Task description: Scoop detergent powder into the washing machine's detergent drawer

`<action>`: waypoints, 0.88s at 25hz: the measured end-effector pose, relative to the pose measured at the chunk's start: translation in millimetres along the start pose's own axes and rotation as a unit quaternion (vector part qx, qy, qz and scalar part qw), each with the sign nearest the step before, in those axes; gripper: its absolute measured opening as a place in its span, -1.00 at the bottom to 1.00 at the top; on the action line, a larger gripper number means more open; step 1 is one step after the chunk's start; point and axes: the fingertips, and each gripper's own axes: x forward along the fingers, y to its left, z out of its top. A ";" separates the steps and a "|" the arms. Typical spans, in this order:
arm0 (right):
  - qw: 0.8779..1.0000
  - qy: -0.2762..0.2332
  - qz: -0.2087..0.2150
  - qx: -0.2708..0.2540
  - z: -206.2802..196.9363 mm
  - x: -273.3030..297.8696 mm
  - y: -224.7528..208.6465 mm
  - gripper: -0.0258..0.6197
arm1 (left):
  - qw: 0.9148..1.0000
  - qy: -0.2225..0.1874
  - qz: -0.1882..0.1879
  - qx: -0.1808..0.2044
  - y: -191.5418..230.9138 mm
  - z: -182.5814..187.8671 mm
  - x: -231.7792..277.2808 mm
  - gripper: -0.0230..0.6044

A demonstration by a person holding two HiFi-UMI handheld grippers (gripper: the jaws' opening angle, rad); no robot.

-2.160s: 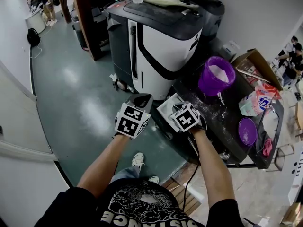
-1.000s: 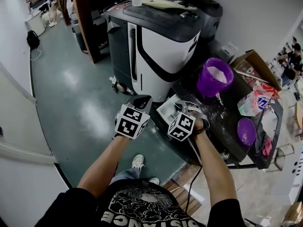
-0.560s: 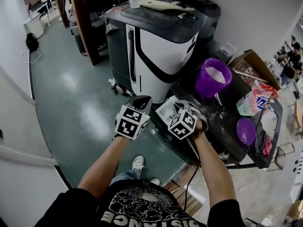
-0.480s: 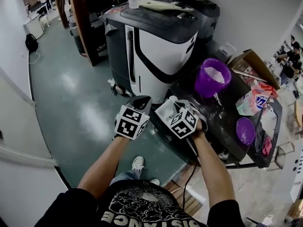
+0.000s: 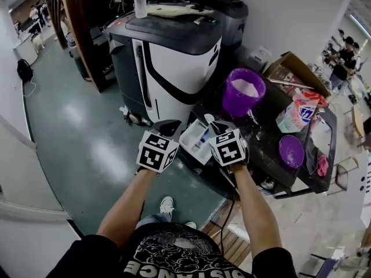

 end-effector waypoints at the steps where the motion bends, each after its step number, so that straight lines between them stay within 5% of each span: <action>1: 1.000 -0.005 -0.003 0.019 0.6 -5.0 -5.3 -0.80 | 1.000 0.000 -0.007 0.002 -4.3 2.4 2.8 -0.92; 10: 0.988 -0.054 -0.061 0.132 -2.5 -64.4 -55.8 -0.80 | 0.997 -0.014 -0.063 0.033 -46.4 39.1 31.2 -0.92; 22: 0.954 -0.107 -0.172 0.222 -32.3 -157.0 -118.1 -0.80 | 0.987 -0.013 -0.147 0.063 -120.7 72.8 64.9 -0.92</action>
